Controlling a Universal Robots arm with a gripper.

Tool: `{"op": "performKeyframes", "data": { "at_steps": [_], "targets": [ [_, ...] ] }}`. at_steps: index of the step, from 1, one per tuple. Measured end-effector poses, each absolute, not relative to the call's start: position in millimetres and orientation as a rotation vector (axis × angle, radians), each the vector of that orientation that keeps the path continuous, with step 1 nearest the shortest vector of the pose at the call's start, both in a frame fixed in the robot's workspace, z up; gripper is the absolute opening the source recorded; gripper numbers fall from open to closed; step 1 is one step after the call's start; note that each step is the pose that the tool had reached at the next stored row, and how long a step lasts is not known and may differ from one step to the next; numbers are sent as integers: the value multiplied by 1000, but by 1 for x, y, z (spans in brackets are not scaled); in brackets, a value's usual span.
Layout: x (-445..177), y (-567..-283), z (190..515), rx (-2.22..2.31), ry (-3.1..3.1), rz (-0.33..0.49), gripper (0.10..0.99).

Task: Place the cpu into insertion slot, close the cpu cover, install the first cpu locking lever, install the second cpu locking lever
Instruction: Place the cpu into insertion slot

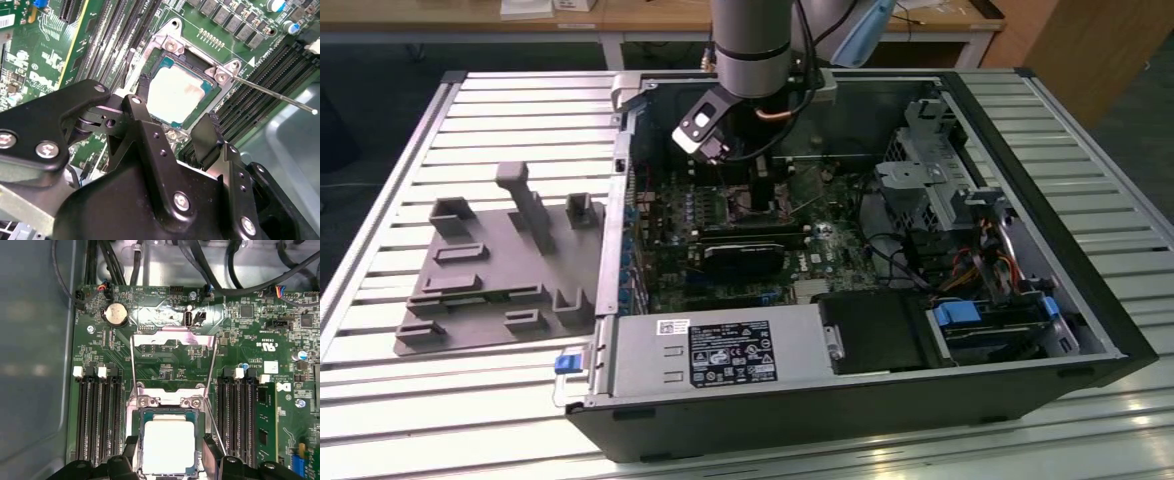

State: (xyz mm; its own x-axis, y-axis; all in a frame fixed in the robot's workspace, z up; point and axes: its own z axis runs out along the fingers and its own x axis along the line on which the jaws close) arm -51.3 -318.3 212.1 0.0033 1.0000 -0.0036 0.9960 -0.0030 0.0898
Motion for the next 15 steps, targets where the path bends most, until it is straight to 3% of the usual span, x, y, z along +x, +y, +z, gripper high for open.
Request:
{"op": "performKeyframes", "data": {
  "at_steps": [9, 15],
  "targets": [
    [-51, -318, 213, 2177, 2170, 94, 596],
    [-51, -318, 213, 2177, 2170, 94, 357]
  ]
}}
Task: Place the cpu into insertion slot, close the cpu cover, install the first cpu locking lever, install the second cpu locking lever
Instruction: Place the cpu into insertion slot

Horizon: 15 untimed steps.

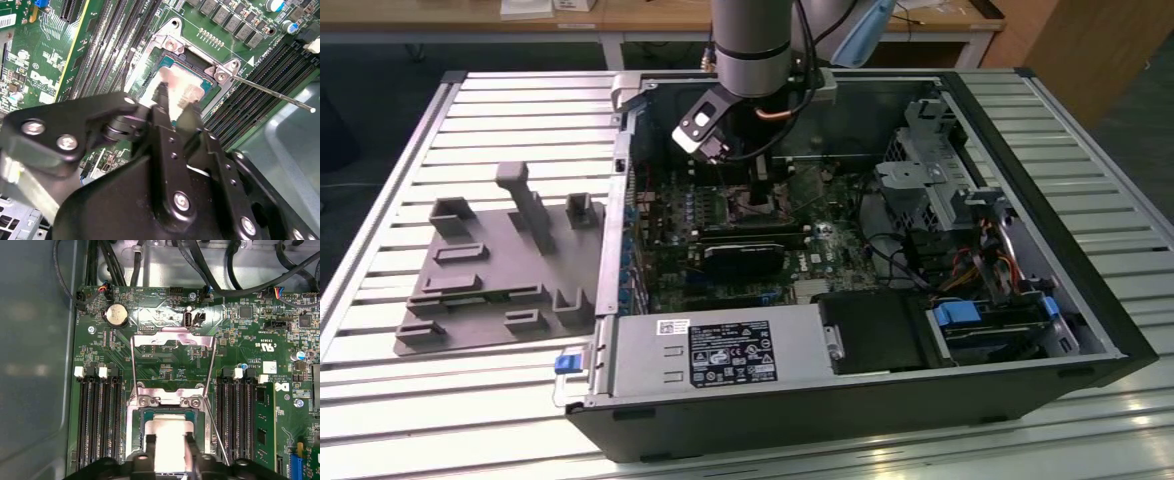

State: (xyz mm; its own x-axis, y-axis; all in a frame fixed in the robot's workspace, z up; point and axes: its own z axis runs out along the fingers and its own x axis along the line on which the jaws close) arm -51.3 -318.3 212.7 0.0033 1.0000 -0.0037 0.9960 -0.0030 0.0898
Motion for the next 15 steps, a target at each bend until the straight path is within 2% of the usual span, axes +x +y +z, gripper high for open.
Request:
{"op": "performKeyframes", "data": {
  "at_steps": [2, 3, 5, 15],
  "targets": [
    [-51, -318, 213, 2177, 2170, 94, 239],
    [-51, -318, 213, 2177, 2170, 94, 239],
    [-51, -318, 213, 2177, 2170, 94, 122],
    [-51, -318, 217, 2177, 2170, 93, 102]
  ]
}}
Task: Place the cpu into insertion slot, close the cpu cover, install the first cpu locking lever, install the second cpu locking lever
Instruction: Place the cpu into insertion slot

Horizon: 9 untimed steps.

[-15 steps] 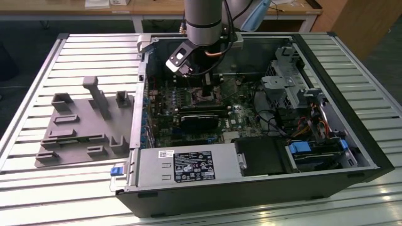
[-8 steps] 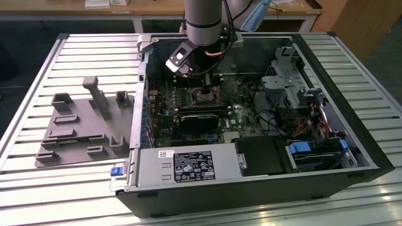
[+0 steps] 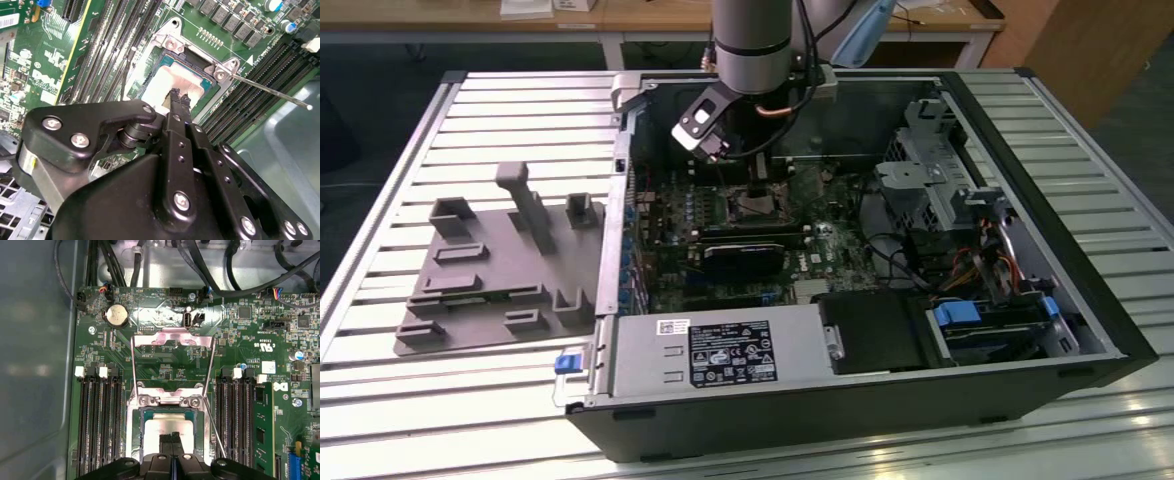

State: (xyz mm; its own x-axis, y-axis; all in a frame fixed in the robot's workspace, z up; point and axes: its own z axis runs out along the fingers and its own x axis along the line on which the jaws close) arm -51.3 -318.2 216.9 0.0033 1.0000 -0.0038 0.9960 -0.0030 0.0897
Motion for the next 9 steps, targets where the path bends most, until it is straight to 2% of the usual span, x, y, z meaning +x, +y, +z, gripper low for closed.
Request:
{"op": "performKeyframes", "data": {
  "at_steps": [9],
  "targets": [
    [-51, -318, 239, 2176, 2169, 95, 102]
  ]
}}
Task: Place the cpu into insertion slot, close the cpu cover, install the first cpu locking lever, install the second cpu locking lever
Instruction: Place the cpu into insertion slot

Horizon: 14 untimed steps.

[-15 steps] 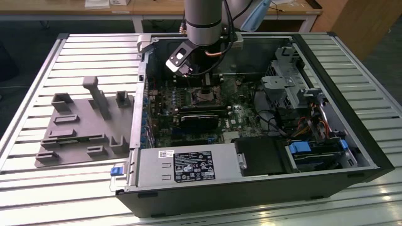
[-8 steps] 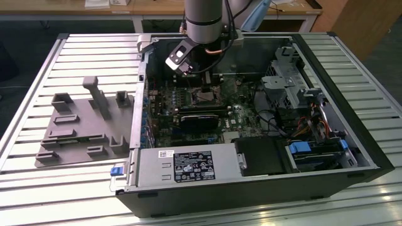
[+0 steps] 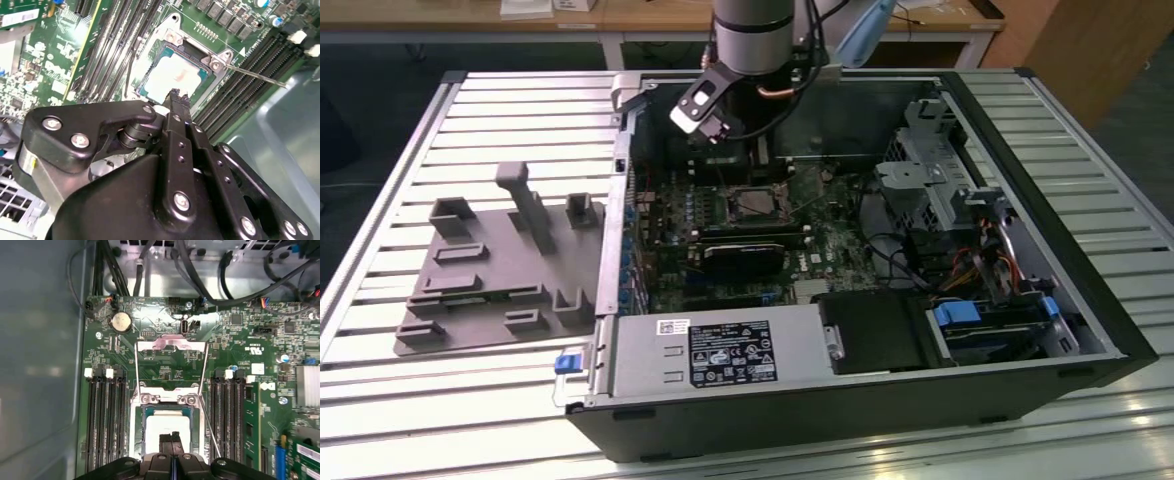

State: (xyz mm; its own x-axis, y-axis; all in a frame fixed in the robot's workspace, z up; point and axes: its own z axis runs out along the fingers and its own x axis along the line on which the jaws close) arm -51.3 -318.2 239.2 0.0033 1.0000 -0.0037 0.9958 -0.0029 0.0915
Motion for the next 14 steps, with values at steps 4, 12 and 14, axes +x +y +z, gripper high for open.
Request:
{"op": "performKeyframes", "data": {
  "at_steps": [4, 12, 14],
  "targets": [
    [-51, -318, 251, 2175, 2168, 97, 102],
    [-51, -318, 267, 2174, 2167, 101, 102],
    [-51, -318, 267, 2174, 2167, 101, 102]
  ]
}}
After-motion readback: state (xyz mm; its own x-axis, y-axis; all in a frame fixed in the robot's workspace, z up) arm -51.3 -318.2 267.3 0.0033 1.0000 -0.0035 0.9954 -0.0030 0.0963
